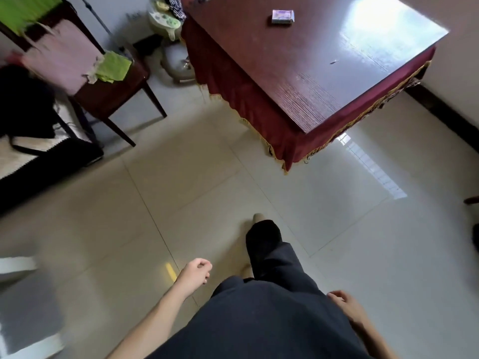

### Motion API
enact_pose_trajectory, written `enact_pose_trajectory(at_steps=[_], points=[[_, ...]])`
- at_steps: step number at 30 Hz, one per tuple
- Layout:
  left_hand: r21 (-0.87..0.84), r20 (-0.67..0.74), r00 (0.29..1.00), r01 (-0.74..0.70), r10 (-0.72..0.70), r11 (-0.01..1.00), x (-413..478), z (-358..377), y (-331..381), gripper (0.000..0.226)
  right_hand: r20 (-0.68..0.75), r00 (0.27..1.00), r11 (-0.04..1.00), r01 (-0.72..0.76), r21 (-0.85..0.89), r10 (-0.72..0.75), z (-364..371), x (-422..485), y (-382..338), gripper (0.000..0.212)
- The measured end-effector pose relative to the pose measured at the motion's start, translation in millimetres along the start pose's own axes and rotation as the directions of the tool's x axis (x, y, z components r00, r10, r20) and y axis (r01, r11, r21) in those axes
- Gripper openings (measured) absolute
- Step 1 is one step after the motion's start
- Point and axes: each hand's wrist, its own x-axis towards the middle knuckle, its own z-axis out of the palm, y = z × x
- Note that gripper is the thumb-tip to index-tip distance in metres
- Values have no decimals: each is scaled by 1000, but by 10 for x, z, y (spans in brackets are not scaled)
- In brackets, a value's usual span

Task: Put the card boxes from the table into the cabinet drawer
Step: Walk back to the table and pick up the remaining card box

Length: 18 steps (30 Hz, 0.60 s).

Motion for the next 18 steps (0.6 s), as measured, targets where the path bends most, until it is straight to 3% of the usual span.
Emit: enact_pose_trajectory(at_steps=[4,7,14,18], points=[[-45,-32,999,15,-17,999,212,-194,465,16,49,999,995,7,-96,-2,-211,476,-555,5],[-89,-95,995,33,-41,996,323,-422,735,15,83,996,992,48,-120,-38,-369,850,-1155,14],[-224,-152,981,84,-120,971,618,-910,998,15,129,971,965,219,-144,-201,-577,1477,-3053,18],[-176,-153,971,154,-181,972,851,-1270,1090,12,121,946,941,316,-120,-302,-508,1719,-4073,16]])
